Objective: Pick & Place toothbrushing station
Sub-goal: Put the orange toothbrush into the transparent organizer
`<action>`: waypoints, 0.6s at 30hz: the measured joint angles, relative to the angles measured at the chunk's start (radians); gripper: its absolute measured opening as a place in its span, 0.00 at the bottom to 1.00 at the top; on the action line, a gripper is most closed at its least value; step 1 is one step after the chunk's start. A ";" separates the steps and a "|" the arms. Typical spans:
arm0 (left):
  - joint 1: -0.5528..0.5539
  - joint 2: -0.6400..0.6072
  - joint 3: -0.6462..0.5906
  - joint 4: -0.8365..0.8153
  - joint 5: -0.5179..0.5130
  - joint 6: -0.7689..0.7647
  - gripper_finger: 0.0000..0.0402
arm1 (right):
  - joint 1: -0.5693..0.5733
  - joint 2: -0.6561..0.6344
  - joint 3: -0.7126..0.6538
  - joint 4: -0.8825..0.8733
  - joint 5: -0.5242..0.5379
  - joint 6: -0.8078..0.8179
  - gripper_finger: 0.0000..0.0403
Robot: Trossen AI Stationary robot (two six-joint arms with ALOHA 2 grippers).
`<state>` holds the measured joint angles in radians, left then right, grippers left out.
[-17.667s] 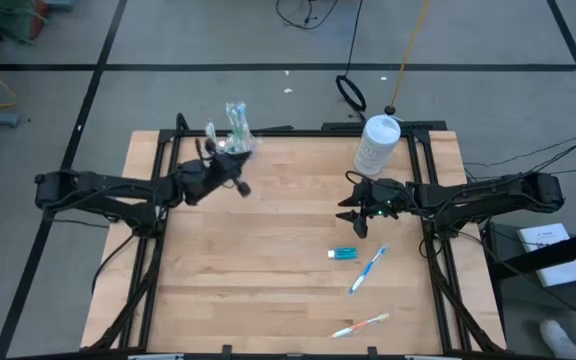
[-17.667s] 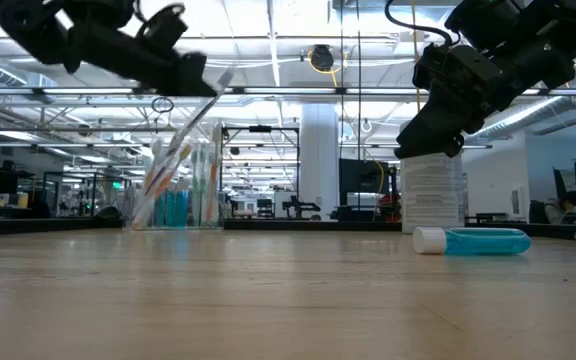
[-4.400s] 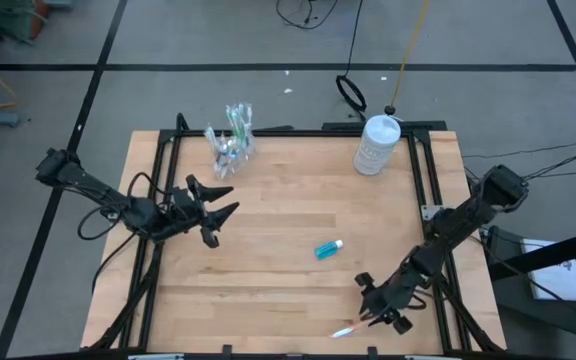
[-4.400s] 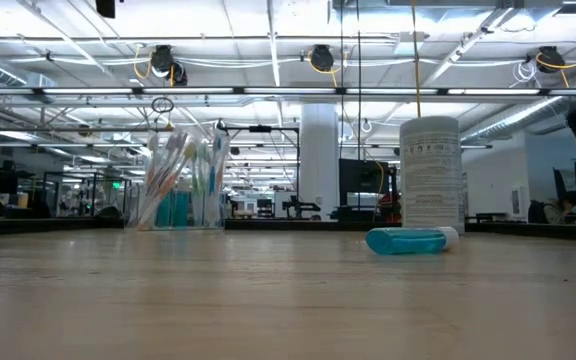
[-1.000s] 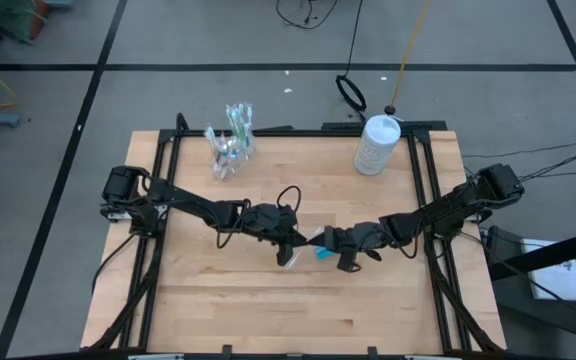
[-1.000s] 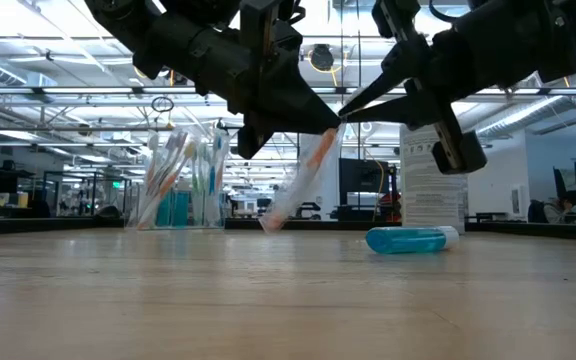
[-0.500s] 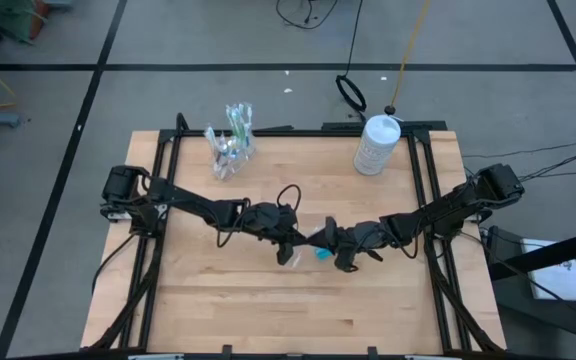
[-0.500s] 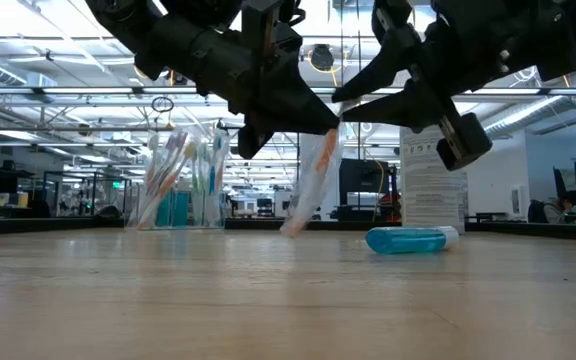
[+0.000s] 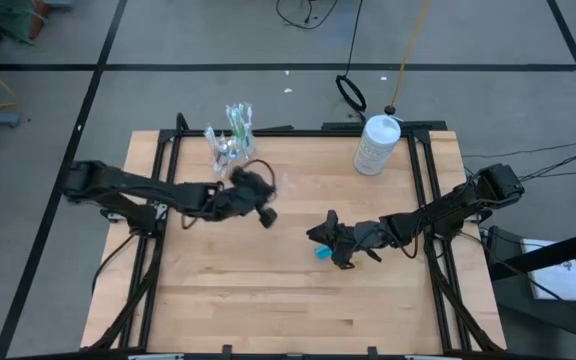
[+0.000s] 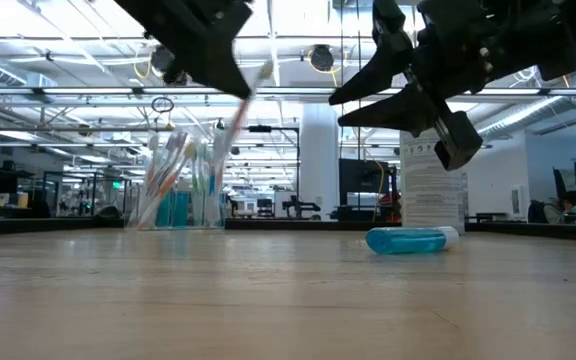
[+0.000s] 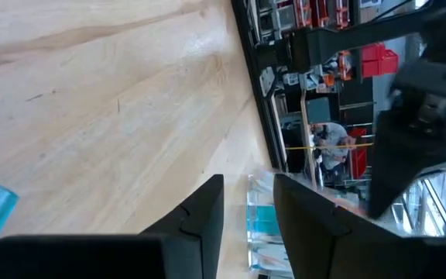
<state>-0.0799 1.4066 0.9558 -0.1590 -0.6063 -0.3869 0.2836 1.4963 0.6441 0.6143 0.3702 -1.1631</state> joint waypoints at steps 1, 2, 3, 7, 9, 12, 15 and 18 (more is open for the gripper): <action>-0.006 -0.025 0.000 -0.026 -0.065 -0.002 0.01 | 0.000 0.000 0.000 0.002 0.000 0.000 0.27; -0.011 -0.049 0.000 -0.056 -0.122 -0.008 0.02 | 0.000 0.000 0.000 0.003 0.000 0.000 0.27; -0.016 -0.073 0.000 -0.090 -0.168 -0.010 0.02 | 0.000 0.000 0.000 0.003 0.000 0.000 0.27; -0.031 -0.147 -0.015 -0.155 -0.320 -0.015 0.00 | 0.000 0.000 0.000 -0.004 -0.004 0.000 0.27; -0.033 -0.183 -0.045 -0.160 -0.345 -0.003 0.01 | 0.000 0.000 0.000 -0.004 -0.004 0.000 0.27; -0.030 -0.235 -0.123 -0.145 -0.377 -0.002 0.01 | 0.000 0.000 0.000 -0.002 -0.005 0.000 0.27; -0.022 -0.290 -0.221 -0.060 -0.428 0.005 0.01 | 0.000 0.000 0.000 0.001 -0.005 0.000 0.27; -0.010 -0.344 -0.317 0.051 -0.452 0.036 0.00 | 0.000 0.000 0.000 0.001 -0.005 0.000 0.27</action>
<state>-0.0899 1.0630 0.6385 -0.1077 -1.0585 -0.3508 0.2832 1.4963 0.6441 0.6155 0.3653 -1.1633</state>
